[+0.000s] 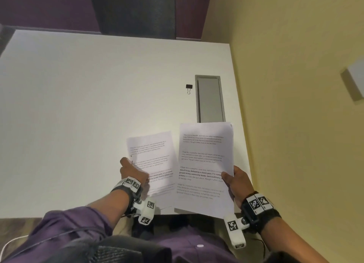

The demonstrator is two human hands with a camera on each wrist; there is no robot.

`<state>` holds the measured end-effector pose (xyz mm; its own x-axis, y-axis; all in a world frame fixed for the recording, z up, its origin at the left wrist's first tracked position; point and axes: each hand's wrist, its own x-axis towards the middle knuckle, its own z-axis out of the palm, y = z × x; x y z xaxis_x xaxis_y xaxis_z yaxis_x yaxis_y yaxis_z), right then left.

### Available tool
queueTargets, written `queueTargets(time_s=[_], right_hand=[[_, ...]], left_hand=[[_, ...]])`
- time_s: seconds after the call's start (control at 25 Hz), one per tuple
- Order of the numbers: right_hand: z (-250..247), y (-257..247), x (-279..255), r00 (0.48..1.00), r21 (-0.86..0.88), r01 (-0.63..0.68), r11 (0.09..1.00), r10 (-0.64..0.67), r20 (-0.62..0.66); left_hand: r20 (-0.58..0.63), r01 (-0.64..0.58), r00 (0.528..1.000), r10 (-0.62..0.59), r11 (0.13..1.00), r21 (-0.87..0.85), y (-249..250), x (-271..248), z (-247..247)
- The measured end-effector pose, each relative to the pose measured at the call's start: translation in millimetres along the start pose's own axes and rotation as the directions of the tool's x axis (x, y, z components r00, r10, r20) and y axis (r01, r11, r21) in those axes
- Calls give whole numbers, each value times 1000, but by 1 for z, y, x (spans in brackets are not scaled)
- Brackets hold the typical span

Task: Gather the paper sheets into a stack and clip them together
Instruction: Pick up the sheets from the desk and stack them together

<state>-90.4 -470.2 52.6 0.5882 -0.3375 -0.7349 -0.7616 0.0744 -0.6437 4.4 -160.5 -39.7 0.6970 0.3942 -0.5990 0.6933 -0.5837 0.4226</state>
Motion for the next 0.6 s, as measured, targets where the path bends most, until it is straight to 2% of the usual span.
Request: queueTargets(time_s=[0.12, 0.24, 0.44, 0.52, 0.6], right_hand=[[0, -8, 7, 999, -5, 14, 1000, -14, 29], [2, -16, 16, 998, 0, 32, 1000, -31, 50], [22, -32, 32, 992, -26, 101, 995, -99, 74], [38, -38, 37, 985, -16, 129, 991, -127, 119], [55, -44, 39, 976, 21, 138, 990, -139, 170]], left_hand=[[32, -24, 999, 23, 999, 34, -8, 6, -9], [3, -158, 987, 158, 987, 15, -8, 4, -30], [-195, -309, 944, 265, 917, -252, -1, -11, -100], [-272, -327, 932, 238, 876, -353, -4, -19, -134], [-298, -323, 934, 198, 824, -466, -10, -27, -161]])
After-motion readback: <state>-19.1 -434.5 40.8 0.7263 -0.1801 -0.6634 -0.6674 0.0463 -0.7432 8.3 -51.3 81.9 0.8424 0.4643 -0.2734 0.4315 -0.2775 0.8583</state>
